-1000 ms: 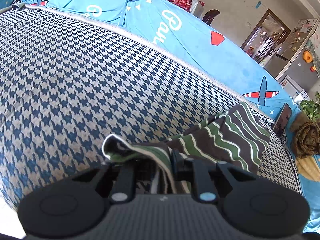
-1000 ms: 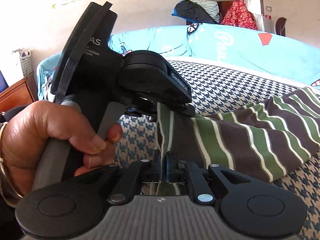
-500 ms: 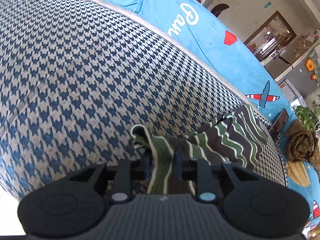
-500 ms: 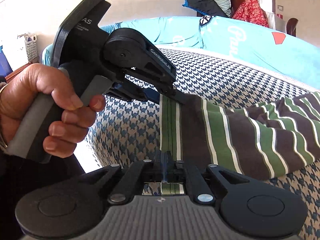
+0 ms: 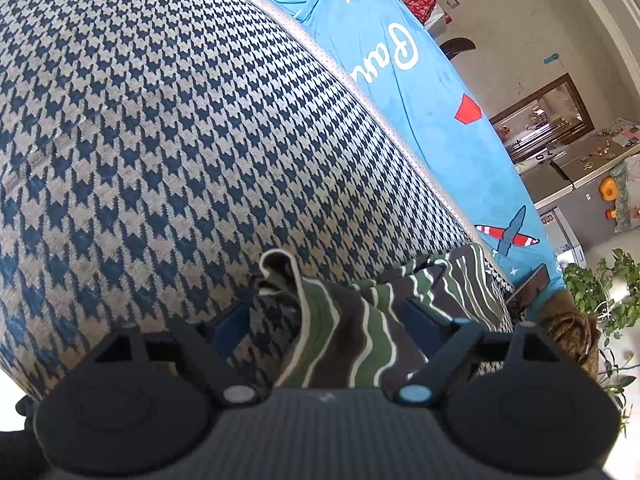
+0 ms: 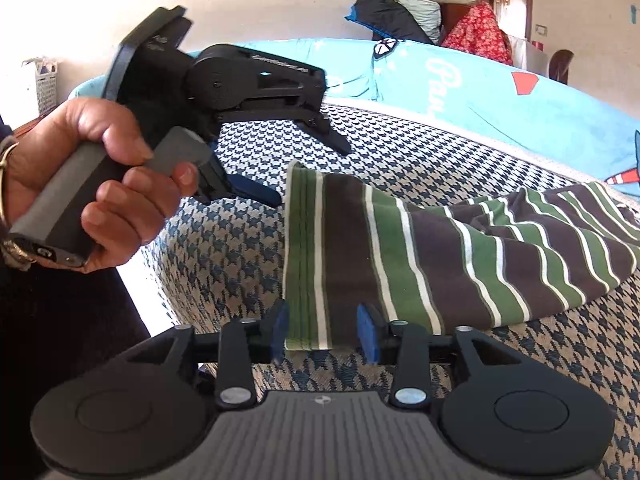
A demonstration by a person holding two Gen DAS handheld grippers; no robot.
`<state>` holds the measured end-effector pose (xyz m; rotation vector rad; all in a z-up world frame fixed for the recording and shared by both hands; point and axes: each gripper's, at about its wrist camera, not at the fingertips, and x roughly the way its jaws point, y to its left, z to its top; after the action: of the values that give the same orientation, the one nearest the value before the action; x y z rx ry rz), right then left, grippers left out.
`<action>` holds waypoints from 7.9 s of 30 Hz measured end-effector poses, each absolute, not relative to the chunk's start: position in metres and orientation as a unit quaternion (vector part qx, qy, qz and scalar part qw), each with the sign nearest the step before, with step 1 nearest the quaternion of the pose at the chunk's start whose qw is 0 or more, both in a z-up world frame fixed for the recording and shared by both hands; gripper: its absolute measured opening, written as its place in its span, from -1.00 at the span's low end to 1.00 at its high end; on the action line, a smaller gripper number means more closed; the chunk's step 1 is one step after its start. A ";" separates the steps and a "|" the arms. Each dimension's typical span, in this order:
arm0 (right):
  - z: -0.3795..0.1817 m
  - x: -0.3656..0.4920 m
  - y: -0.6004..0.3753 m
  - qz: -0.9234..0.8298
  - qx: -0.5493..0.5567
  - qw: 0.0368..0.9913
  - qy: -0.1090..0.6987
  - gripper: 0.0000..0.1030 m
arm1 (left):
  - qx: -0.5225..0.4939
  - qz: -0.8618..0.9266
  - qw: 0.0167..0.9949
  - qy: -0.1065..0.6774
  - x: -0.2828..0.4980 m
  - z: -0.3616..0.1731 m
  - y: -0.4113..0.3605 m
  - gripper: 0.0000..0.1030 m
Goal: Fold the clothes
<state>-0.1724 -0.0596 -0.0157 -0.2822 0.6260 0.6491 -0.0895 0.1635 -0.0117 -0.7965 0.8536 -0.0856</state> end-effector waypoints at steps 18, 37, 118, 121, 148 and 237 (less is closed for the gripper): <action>-0.071 -0.175 -0.007 0.281 -0.325 0.873 0.233 0.21 | -0.371 -0.081 0.816 0.435 -0.063 -0.023 0.153 0.63; -0.014 -0.134 -0.070 0.283 -0.067 0.903 0.318 -0.68 | -0.318 -0.086 0.834 0.443 -0.045 -0.026 0.123 -0.08; 0.031 0.080 -0.181 0.141 -0.065 0.948 0.279 0.28 | -0.204 0.031 0.877 0.434 0.024 0.012 0.157 0.80; 0.030 0.089 -0.197 0.115 -0.065 0.951 0.280 0.36 | -0.204 0.031 0.876 0.435 0.023 0.012 0.155 0.81; 0.010 0.130 -0.221 0.152 -0.011 0.936 0.317 -0.57 | -0.233 0.076 0.857 0.454 0.031 0.000 0.182 0.84; -0.010 -0.051 -0.163 0.179 0.229 0.862 0.415 -0.26 | -0.147 0.038 0.892 0.425 -0.066 -0.011 0.098 1.00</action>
<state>-0.0515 -0.1631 -0.0103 0.4795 0.8698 0.3751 -0.0655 0.0979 -0.0107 -0.3054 0.8829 0.0792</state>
